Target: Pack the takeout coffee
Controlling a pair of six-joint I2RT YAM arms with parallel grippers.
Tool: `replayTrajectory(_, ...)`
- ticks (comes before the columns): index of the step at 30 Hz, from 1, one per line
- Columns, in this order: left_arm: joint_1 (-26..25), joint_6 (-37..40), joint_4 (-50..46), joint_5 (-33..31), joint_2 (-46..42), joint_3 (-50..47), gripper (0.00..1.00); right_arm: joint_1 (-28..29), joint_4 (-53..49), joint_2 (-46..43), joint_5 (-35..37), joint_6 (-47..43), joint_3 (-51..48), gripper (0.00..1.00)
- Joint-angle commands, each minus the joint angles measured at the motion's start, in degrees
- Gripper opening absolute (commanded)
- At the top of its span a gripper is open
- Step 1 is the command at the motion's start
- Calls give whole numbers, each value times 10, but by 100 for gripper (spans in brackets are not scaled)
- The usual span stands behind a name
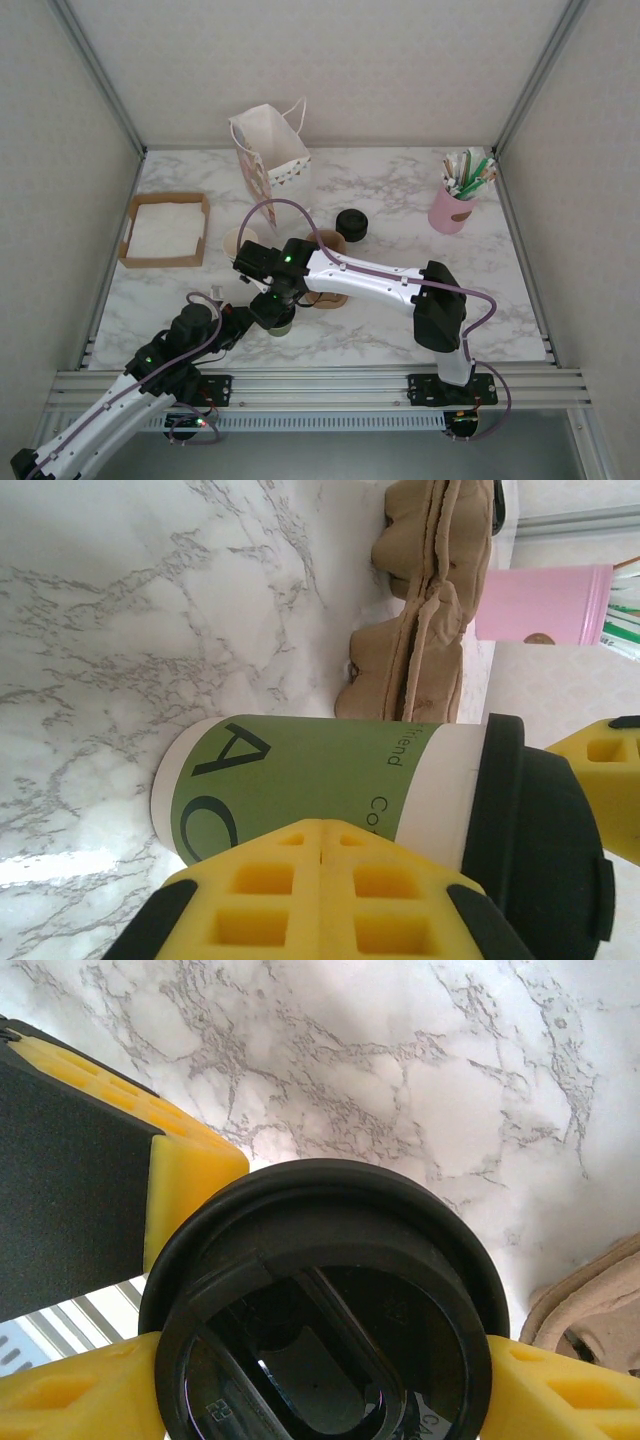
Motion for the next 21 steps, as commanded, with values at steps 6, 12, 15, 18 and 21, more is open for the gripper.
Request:
replayTrajectory(6, 5, -5, -41, -8, -23, -27, 2, 9, 7, -19, 6, 9, -31, 74)
replayTrajectory(12, 5, -7, -46, -3, -29, -36, 2, 9, 11, -19, 0, 7, -40, 74)
replayTrajectory(15, 5, -6, -49, -1, -29, -40, 1, 9, 12, -19, -2, 8, -42, 74)
replayTrajectory(18, 5, -5, -58, -2, -31, -38, 1, 10, 12, -20, -10, 9, -40, 74)
replayTrajectory(21, 5, -3, -64, -1, -30, -38, 1, 10, 8, -23, -17, 11, -34, 74)
